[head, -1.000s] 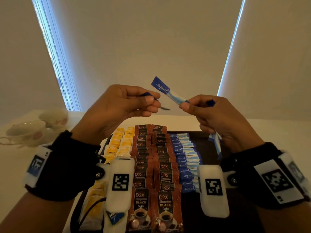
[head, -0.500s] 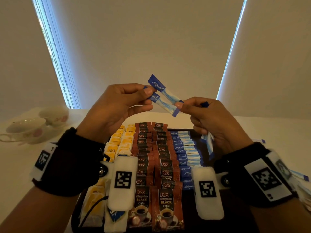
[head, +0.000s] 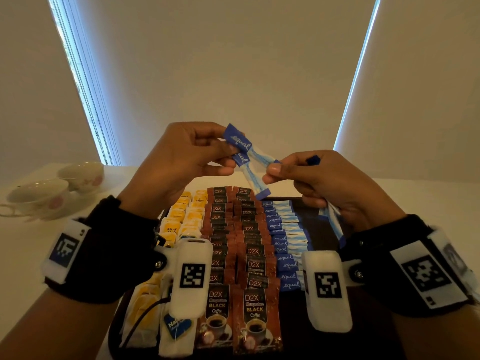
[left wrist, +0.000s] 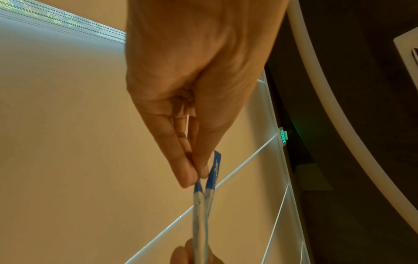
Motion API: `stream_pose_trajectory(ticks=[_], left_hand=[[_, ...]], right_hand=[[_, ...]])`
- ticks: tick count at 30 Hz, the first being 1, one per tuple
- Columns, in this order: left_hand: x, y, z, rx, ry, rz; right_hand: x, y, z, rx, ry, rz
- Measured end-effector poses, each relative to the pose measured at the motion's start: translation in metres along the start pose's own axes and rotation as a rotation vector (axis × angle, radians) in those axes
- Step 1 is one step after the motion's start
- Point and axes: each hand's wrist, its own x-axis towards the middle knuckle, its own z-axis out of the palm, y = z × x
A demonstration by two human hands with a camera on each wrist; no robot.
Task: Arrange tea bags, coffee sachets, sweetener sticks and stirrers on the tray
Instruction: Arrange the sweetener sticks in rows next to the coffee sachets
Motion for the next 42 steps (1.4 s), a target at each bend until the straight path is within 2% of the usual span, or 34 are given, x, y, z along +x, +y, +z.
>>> stream_pose_trajectory(ticks=[4, 13, 16, 22, 33, 42], left_hand=[[0.0, 0.0, -0.001, -0.02, 0.035, 0.027], [0.003, -0.005, 0.001, -0.005, 0.114, 0.042], [0.003, -0.005, 0.001, -0.001, 0.134, 0.047], [0.002, -0.005, 0.003, -0.052, 0.13, 0.055], [0.002, -0.005, 0.006, -0.099, 0.158, 0.066], [0.002, -0.004, 0.008, -0.095, 0.14, 0.075]], right_hand=[[0.003, 0.001, -0.001, 0.103, 0.042, 0.041], [0.001, 0.0, 0.001, 0.015, -0.017, 0.019], [0.0, 0.0, 0.003, -0.018, 0.015, -0.005], [0.0, 0.0, 0.009, 0.064, 0.124, -0.025], [0.003, 0.001, 0.017, 0.168, 0.125, 0.019], [0.003, 0.006, 0.019, 0.072, 0.184, -0.041]])
